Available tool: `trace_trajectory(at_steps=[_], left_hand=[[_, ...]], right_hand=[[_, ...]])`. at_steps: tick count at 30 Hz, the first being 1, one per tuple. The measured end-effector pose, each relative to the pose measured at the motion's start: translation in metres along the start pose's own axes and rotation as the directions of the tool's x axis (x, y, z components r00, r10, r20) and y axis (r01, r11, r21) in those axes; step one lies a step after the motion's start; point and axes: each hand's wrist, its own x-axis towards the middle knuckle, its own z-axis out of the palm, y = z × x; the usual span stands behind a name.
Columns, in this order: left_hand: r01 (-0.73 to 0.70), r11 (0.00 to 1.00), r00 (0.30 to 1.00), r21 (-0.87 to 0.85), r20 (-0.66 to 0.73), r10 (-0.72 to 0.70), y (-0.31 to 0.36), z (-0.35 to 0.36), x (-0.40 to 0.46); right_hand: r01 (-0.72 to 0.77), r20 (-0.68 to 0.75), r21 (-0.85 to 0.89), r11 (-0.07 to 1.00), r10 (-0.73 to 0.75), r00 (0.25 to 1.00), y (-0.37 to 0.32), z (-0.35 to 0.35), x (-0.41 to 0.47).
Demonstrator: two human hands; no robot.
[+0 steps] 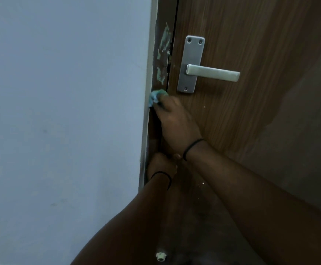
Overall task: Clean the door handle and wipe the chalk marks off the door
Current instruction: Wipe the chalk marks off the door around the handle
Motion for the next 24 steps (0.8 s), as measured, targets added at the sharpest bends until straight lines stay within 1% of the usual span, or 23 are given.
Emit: trace_trajectory(at_steps=[2,3,4,6,8,9,11,13,15,18,21,22,24], left_hand=[[-0.074,0.980,0.992,0.183,-0.083,0.090,0.000,-0.006,-0.002],[-0.092,0.965,0.986,0.245,-0.116,0.123,0.002,-0.009,-0.005],[-0.120,0.955,0.980,0.271,-0.121,0.158,0.005,-0.010,-0.007],[-0.158,0.948,0.973,0.275,-0.118,0.196,0.009,-0.014,-0.008],[-0.197,0.939,0.962,0.281,-0.127,0.240,0.013,-0.021,-0.011],[-0.222,0.932,0.957,0.287,-0.120,0.265,0.016,-0.024,-0.012],[-0.257,0.915,0.949,0.311,-0.101,0.300,0.021,-0.029,-0.013],[-0.271,0.910,0.943,0.312,-0.103,0.317,0.026,-0.033,-0.017],[-0.274,0.912,0.931,0.307,-0.152,0.331,0.033,-0.035,-0.020],[-0.273,0.907,0.918,0.321,-0.195,0.345,0.051,-0.037,-0.022],[-0.250,0.912,0.925,0.324,-0.197,0.324,0.069,-0.040,-0.025],[-0.253,0.913,0.926,0.319,-0.194,0.325,0.072,-0.041,-0.026],[-0.263,0.918,0.926,0.297,-0.191,0.327,0.074,-0.043,-0.029]], right_hand=[[0.087,0.039,-0.072,0.994,-0.084,0.996,0.000,-0.005,0.000],[0.121,0.040,-0.117,0.986,-0.117,0.992,-0.001,-0.008,0.003],[0.139,0.049,-0.150,0.979,-0.133,0.990,-0.002,-0.011,0.005],[0.127,0.146,-0.215,0.968,-0.096,0.985,-0.008,-0.014,0.002],[0.095,0.265,-0.306,0.947,-0.011,0.964,-0.014,-0.015,-0.009],[0.083,0.290,-0.366,0.927,0.029,0.957,-0.016,-0.015,-0.012],[0.054,0.271,-0.458,0.888,0.081,0.959,-0.020,-0.017,-0.007],[0.012,0.198,-0.533,0.846,0.112,0.974,-0.028,-0.019,0.008],[-0.044,0.148,-0.564,0.825,0.153,0.977,-0.034,-0.026,0.030],[-0.161,0.080,-0.612,0.775,0.263,0.961,-0.031,-0.050,0.080],[-0.279,0.026,-0.575,0.769,0.358,0.933,-0.024,-0.080,0.126],[-0.285,0.035,-0.557,0.780,0.365,0.930,-0.023,-0.084,0.131],[-0.251,0.081,-0.522,0.815,0.340,0.937,-0.023,-0.082,0.118]])
